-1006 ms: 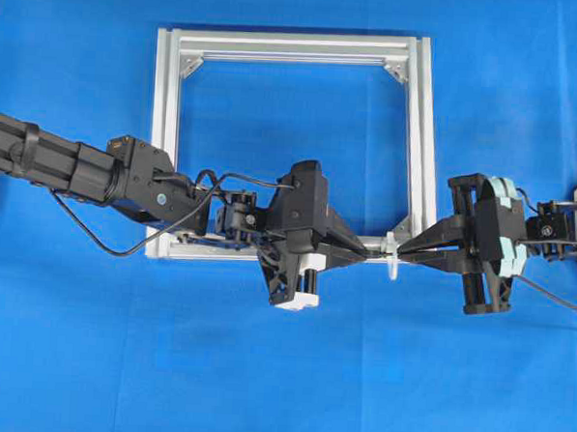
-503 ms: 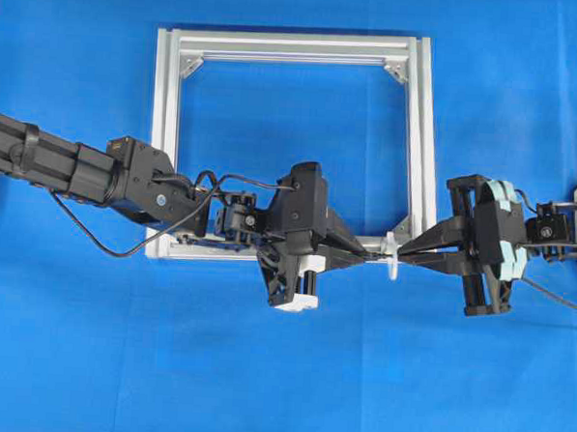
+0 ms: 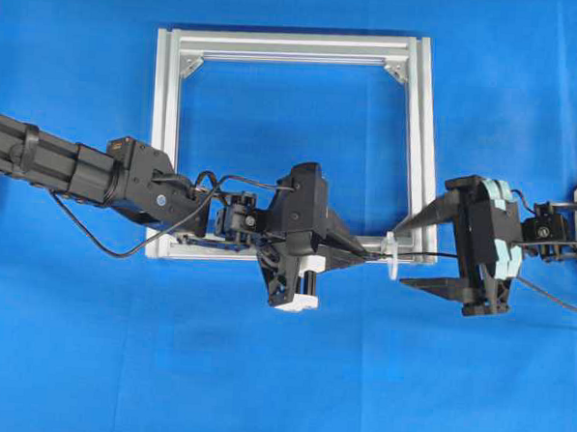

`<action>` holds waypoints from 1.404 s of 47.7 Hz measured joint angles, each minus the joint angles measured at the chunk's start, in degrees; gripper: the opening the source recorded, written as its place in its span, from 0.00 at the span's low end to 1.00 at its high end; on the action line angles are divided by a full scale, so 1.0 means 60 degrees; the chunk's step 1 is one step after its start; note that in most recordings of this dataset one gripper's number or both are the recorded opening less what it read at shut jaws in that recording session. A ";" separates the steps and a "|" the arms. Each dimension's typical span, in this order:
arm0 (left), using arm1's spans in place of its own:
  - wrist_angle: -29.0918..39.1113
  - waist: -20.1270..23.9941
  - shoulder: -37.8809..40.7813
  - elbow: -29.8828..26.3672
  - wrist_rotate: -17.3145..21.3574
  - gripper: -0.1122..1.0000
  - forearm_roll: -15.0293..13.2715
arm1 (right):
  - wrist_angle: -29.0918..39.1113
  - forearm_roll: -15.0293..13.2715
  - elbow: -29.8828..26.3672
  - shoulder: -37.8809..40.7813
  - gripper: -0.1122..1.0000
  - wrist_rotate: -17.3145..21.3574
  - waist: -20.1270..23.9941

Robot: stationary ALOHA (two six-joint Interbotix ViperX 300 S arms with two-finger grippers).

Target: Insert the wire through the string loop located on the right side.

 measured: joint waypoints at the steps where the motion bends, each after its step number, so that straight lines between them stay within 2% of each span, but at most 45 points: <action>1: 0.0000 -0.0015 0.0000 0.0000 0.0015 0.17 0.0000 | 0.0029 0.0015 0.0000 0.0000 0.93 0.0000 0.0000; 4: 0.0000 -0.0015 -0.0015 0.0000 0.0015 0.17 0.0000 | 0.0073 0.0015 0.0000 0.0000 0.98 0.0000 0.0000; 14: 0.0000 -0.0015 -0.0015 0.0029 0.0029 0.17 0.0000 | 0.0103 0.0029 -0.0015 0.0000 0.98 0.0000 0.0000; 22: -0.0088 -0.0015 -0.0044 0.0498 0.0044 0.17 0.0000 | 0.0132 0.0029 -0.0015 0.0000 0.98 -0.0029 0.0000; 40: -0.1040 -0.0073 -0.1245 0.2798 -0.0015 0.17 0.0000 | 0.0161 0.0015 -0.0015 0.0000 0.98 -0.0044 0.0000; 52: -0.1113 -0.0308 -0.2637 0.4438 -0.0015 0.17 0.0000 | 0.0161 0.0000 -0.0015 0.0000 0.98 -0.0044 0.0000; 67: -0.1113 -0.0381 -0.3765 0.6152 -0.0220 0.17 0.0000 | 0.0366 0.0000 -0.0015 0.0000 0.98 -0.0044 0.0000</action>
